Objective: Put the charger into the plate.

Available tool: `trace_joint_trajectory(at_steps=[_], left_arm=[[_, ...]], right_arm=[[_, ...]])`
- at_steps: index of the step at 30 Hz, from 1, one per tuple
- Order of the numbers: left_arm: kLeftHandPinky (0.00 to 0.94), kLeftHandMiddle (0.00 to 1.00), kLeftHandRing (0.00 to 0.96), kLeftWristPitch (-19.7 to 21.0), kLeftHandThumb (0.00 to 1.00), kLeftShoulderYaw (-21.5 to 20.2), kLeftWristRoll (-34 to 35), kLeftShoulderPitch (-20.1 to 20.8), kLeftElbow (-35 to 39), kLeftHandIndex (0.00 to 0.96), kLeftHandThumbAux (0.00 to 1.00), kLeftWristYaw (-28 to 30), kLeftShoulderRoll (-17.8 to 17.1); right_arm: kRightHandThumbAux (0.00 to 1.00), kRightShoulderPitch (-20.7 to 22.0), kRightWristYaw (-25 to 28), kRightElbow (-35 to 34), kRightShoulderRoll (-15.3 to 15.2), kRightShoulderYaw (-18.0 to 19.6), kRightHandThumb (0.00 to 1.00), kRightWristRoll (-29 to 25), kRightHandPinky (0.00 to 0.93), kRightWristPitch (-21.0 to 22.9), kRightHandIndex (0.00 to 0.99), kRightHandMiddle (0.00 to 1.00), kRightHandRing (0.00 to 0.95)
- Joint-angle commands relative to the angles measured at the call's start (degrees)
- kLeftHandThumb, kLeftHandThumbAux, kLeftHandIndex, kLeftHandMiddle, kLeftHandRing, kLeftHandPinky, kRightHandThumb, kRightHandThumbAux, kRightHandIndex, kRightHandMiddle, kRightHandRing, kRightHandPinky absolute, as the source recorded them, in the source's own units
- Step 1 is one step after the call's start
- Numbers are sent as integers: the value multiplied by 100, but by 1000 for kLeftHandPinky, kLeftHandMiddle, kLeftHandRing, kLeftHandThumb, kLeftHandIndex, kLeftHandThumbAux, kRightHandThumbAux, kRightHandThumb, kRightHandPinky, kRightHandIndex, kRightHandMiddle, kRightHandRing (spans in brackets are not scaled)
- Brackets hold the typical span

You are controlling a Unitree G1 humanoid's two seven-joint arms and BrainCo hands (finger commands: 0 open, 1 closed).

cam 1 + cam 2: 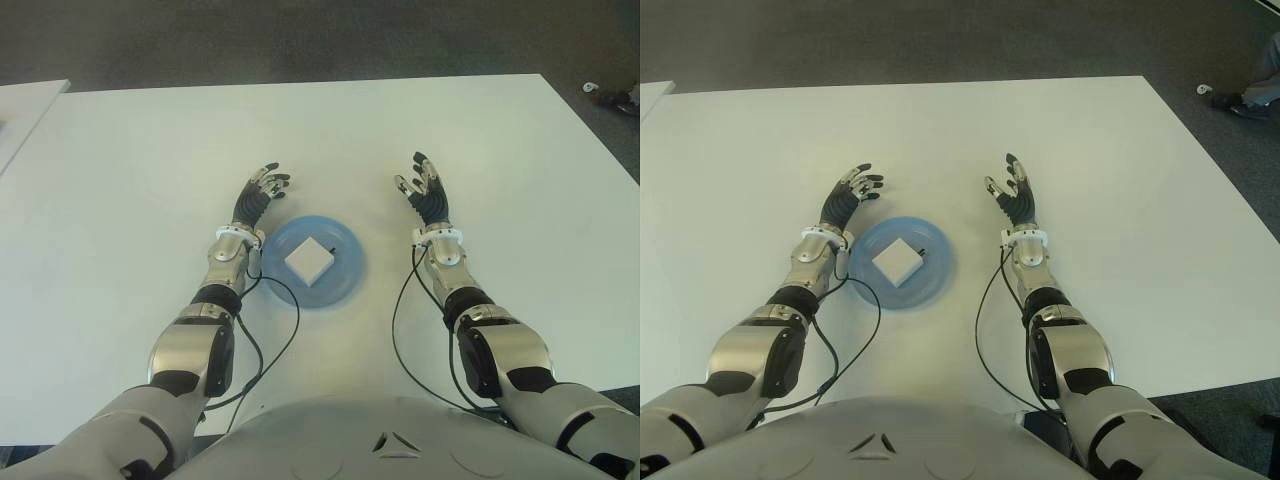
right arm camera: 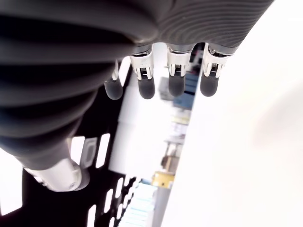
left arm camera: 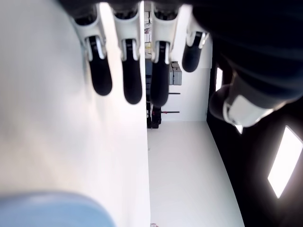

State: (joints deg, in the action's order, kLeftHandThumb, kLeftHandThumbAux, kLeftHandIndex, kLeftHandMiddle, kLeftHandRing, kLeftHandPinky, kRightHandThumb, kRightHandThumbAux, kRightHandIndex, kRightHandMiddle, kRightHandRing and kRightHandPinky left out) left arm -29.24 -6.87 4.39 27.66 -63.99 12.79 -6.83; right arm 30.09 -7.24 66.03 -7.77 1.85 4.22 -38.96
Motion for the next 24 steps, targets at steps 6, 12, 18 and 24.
trace_joint_trajectory(at_steps=[6,12,18,24], left_arm=[[123,174,158,-117,0,-155,14,-216,-211,92,525,-23,-82],[21,53,43,-191,0,-333,143,-221,-215,14,541,-7,-113],[2,5,4,-281,0,-448,158,-183,-302,1,556,-134,-132],[0,0,0,-382,0,-422,81,-183,-338,0,550,-240,-139]], right_arm=[[706,-150,626,284,193,378,116,-416,3,353,5,29,3],[731,-248,977,415,182,524,82,-540,6,654,10,45,13],[762,-338,1258,606,199,608,70,-577,24,906,18,57,24],[772,-329,1272,655,152,561,58,-476,20,992,23,61,29]])
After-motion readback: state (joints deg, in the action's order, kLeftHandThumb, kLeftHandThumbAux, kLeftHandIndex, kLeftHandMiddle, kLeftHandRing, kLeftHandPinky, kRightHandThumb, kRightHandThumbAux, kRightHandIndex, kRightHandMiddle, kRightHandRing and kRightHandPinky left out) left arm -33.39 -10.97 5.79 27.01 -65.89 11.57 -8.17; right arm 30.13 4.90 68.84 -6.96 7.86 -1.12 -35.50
